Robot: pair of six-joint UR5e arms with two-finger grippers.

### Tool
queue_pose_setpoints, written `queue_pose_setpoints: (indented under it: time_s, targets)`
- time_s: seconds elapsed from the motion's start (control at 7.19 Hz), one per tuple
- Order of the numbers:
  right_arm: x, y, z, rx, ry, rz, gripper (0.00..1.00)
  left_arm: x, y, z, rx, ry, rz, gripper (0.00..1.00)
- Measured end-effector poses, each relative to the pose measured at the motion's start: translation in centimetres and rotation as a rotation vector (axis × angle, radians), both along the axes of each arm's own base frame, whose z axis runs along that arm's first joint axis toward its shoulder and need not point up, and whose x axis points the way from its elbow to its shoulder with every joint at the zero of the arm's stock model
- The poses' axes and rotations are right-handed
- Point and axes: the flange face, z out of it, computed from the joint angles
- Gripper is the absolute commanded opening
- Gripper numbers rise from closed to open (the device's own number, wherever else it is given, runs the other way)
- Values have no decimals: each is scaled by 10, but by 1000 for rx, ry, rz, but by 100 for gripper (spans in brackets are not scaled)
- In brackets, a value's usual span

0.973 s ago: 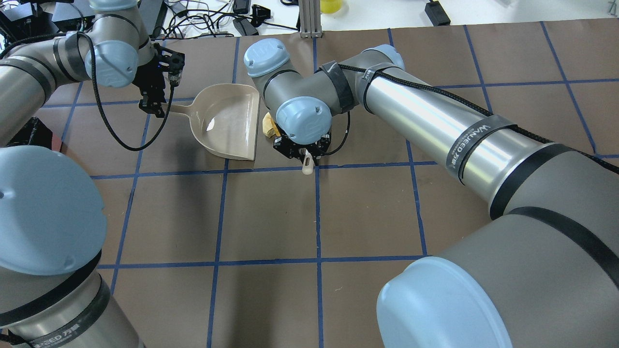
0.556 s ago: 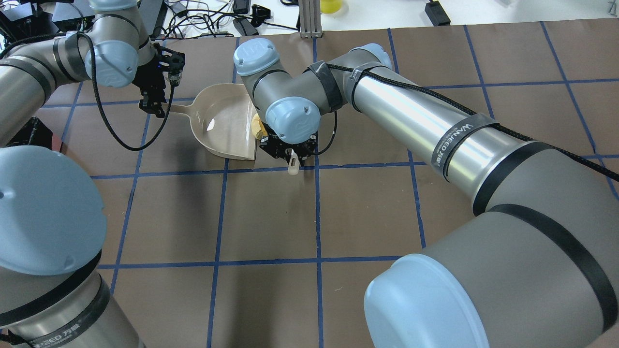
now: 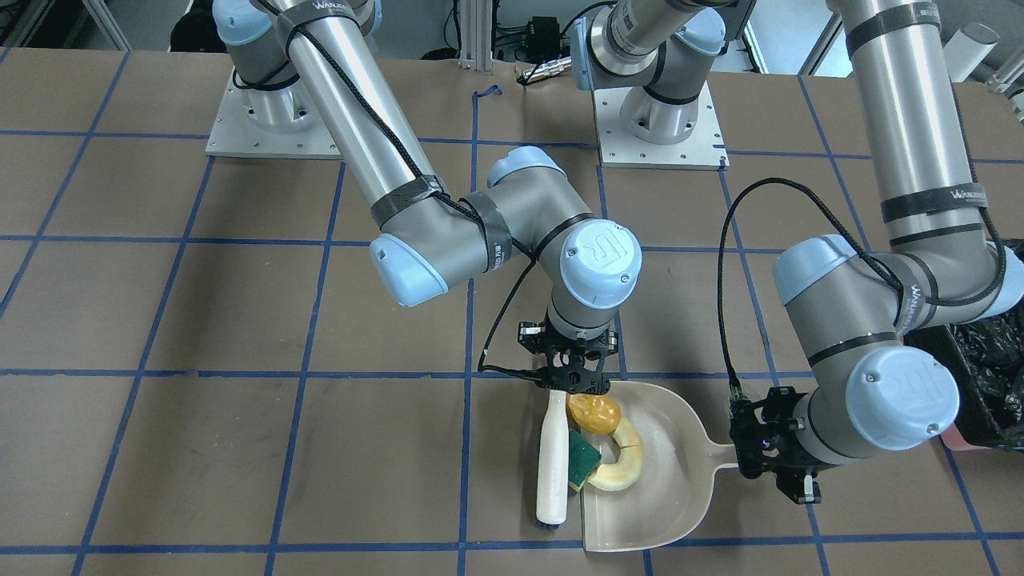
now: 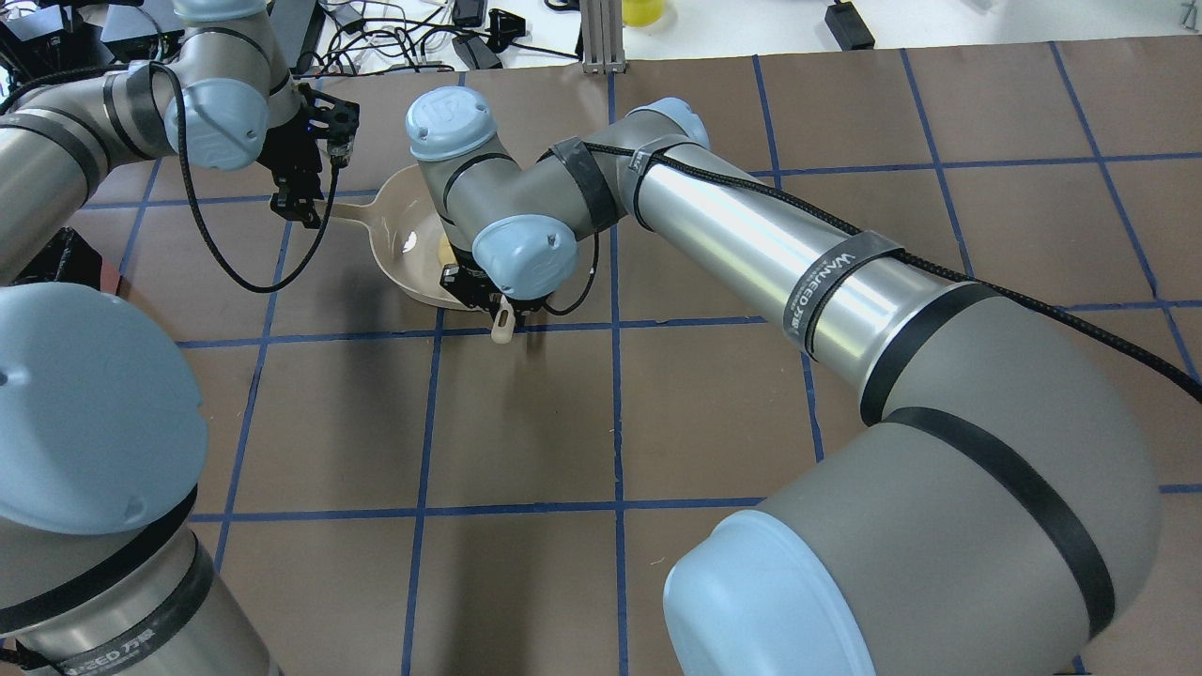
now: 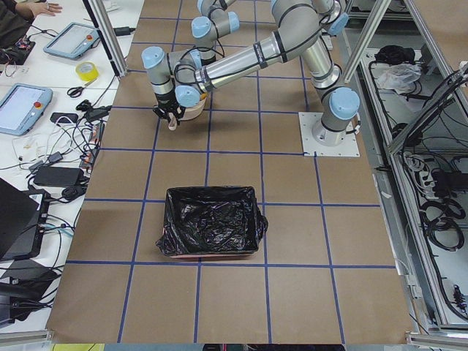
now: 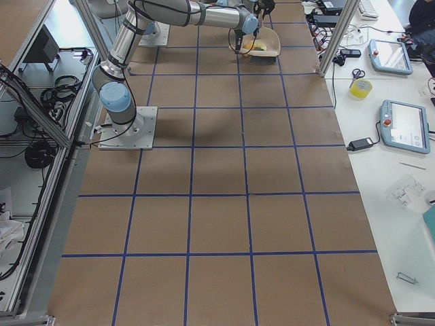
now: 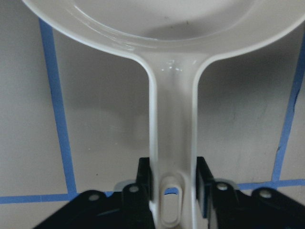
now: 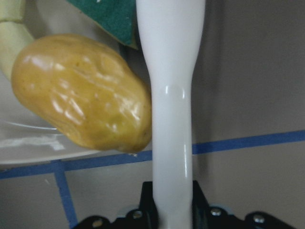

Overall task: Sweep and dump trash into bin
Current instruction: 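Push the items fully into the dustpan with the brush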

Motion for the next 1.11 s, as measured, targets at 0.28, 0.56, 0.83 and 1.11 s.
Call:
queue_pose_setpoints:
  time_s: [0.28, 0.56, 0.83, 1.11]
  targets:
    - [16, -1, 16, -16, -68, -41, 0, -1, 0, -1, 1, 1, -1, 0]
    - [25, -5, 33, -27, -133, -85, 0, -1, 0, -1, 1, 2, -1, 0]
    - [29, -8, 43, -41, -166, -100, 0, -1, 1, -1, 1, 6, -2, 0]
    - [21, -9, 53, -72, -118, -92, 0, -2, 1, -1, 1, 7, -2, 0]
